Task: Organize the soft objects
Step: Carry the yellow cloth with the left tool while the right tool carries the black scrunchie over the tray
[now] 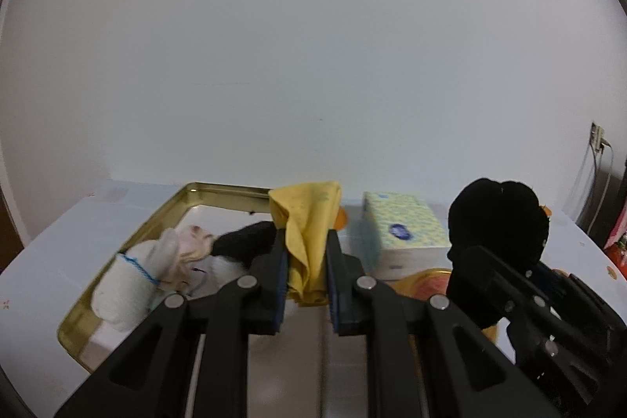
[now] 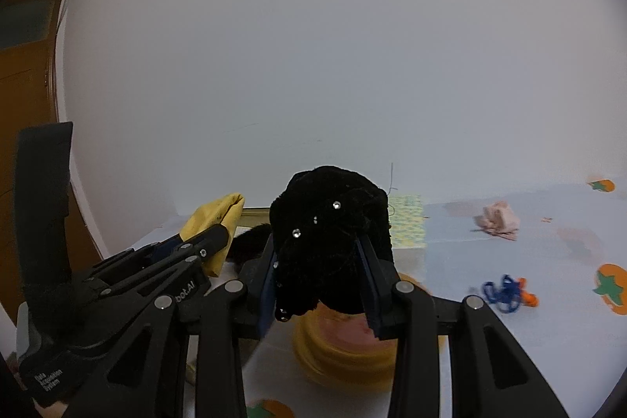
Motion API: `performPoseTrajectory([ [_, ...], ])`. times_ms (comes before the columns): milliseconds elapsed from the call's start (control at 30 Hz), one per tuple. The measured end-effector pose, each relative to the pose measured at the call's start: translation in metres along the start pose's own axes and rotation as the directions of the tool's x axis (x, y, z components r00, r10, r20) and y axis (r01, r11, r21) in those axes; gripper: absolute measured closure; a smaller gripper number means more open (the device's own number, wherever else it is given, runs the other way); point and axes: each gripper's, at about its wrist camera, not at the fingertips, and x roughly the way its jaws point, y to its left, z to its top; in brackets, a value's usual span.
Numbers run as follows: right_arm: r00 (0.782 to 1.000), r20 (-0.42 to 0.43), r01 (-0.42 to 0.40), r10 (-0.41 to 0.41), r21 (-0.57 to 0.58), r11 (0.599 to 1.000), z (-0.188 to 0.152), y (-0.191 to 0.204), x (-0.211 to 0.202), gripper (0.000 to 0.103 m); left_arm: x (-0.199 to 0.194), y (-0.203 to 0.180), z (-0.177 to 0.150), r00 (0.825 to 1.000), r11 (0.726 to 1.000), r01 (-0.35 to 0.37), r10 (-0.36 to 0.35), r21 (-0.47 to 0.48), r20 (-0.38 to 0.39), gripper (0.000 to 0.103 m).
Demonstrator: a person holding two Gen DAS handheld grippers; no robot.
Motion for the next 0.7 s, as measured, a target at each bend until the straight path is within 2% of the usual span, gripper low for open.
performPoseTrajectory([
  [700, 0.998, -0.022, -0.066, 0.067, 0.042, 0.997, 0.020, 0.027, 0.091, 0.063, 0.026, 0.063, 0.023, 0.989, 0.988, -0.145, 0.143, -0.059, -0.033, 0.088],
])
